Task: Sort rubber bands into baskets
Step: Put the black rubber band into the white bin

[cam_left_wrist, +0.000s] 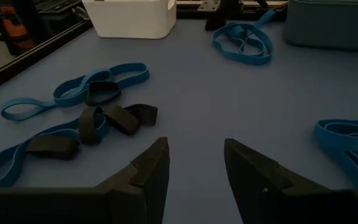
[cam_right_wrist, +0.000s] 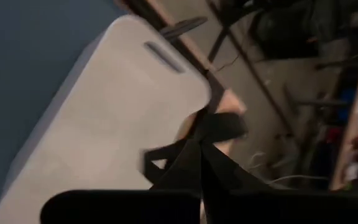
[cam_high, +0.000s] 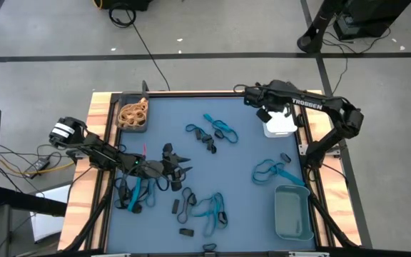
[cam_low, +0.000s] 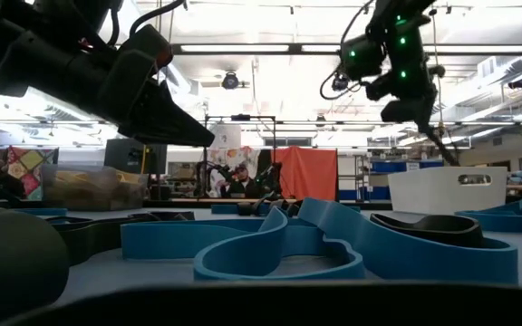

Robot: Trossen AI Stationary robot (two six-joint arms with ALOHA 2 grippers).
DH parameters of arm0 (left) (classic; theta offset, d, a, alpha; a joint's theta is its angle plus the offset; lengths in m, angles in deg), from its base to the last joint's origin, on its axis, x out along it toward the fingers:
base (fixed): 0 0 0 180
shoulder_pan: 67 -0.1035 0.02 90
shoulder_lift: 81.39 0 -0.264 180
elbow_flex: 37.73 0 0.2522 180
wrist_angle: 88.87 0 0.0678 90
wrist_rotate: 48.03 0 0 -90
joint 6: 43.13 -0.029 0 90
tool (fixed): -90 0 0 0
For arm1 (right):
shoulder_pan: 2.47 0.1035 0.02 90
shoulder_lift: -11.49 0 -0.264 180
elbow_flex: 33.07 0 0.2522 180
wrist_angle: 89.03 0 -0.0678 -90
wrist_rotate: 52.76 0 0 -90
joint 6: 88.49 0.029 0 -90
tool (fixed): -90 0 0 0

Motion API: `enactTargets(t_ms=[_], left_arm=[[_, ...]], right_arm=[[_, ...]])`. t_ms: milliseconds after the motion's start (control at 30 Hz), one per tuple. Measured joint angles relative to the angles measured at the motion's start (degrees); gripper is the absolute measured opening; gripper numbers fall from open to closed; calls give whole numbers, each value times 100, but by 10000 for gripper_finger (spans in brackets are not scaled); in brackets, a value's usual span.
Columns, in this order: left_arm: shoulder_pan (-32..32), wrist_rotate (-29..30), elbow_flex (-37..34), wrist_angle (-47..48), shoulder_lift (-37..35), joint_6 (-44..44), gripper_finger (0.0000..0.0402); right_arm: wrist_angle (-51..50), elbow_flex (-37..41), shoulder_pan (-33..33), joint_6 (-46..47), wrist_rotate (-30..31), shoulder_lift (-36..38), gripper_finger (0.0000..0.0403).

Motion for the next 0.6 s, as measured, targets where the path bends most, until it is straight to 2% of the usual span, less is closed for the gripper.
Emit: enactTargets(t_ms=[167, 467, 600], left_arm=[[0, 0, 0, 17, 0, 0, 158], [0, 0, 0, 23, 0, 2, 158], [0, 0, 0, 25, 0, 2, 158]], right_arm=[[548, 392, -102, -199, -704, -1, 37], [715, 437, -48, -404, -776, -2, 138], [840, 435, 39, -424, -1085, -2, 175]])
